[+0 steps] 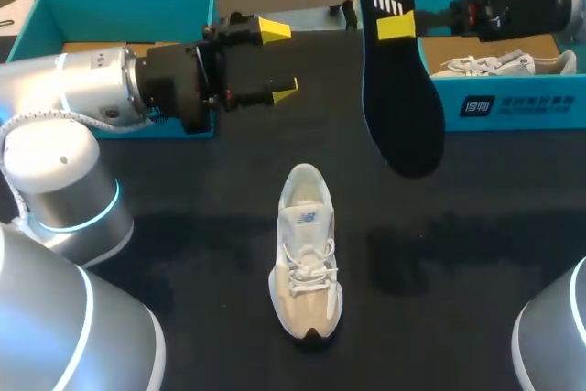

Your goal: Take the shoe out of the shoebox, open the shoe tongue, remove and reinsert the insole, then place the shoe into the shoebox

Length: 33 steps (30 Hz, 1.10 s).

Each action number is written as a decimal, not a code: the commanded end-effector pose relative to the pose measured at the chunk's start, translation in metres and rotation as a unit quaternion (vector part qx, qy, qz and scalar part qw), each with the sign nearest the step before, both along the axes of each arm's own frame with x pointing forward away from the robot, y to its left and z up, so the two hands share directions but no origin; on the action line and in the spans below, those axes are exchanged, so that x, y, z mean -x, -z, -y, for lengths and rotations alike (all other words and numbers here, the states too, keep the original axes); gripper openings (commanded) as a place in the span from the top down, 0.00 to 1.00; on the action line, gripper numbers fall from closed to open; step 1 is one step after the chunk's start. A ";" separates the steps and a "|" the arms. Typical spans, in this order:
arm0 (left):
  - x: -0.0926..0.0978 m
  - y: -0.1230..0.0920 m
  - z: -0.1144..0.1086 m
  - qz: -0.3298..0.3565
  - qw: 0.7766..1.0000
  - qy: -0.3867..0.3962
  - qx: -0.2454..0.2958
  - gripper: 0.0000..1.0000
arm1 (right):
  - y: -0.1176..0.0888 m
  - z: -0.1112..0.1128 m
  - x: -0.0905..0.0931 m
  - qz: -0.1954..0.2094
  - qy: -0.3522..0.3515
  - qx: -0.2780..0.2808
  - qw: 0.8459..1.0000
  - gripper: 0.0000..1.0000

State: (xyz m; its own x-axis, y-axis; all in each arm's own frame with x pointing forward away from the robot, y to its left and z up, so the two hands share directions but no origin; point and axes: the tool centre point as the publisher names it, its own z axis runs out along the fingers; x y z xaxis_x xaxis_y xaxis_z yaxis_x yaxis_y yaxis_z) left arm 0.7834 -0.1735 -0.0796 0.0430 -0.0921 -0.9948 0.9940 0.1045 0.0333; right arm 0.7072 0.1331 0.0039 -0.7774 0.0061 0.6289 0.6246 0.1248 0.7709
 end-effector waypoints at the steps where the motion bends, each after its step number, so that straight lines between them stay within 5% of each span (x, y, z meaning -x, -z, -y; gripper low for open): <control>1: -0.001 0.001 0.003 0.001 1.000 -0.001 0.001 0.00 | 0.015 -0.005 -0.025 -0.036 0.009 0.011 0.999 1.00; 10: -0.001 0.001 0.003 0.001 1.000 -0.001 0.001 0.00 | 0.041 0.011 -0.088 -0.147 0.058 0.040 0.987 1.00; 27: -0.001 0.001 0.003 0.001 1.000 -0.001 0.001 0.00 | 0.041 0.011 -0.088 -0.147 0.058 0.040 0.987 1.00; 33: -0.001 0.001 0.003 0.001 1.000 -0.001 0.001 0.00 | 0.043 -0.001 -0.108 -0.216 0.054 0.018 0.975 1.00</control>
State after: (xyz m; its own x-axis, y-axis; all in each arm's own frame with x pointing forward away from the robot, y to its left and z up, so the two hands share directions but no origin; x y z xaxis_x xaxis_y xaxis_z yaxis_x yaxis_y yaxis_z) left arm 0.7838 -0.1736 -0.0792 0.0435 -0.0910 -0.9949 0.9940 0.1038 0.0339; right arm 0.8017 0.1225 -0.0362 -0.4551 0.1164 0.8828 0.8904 0.0671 0.4502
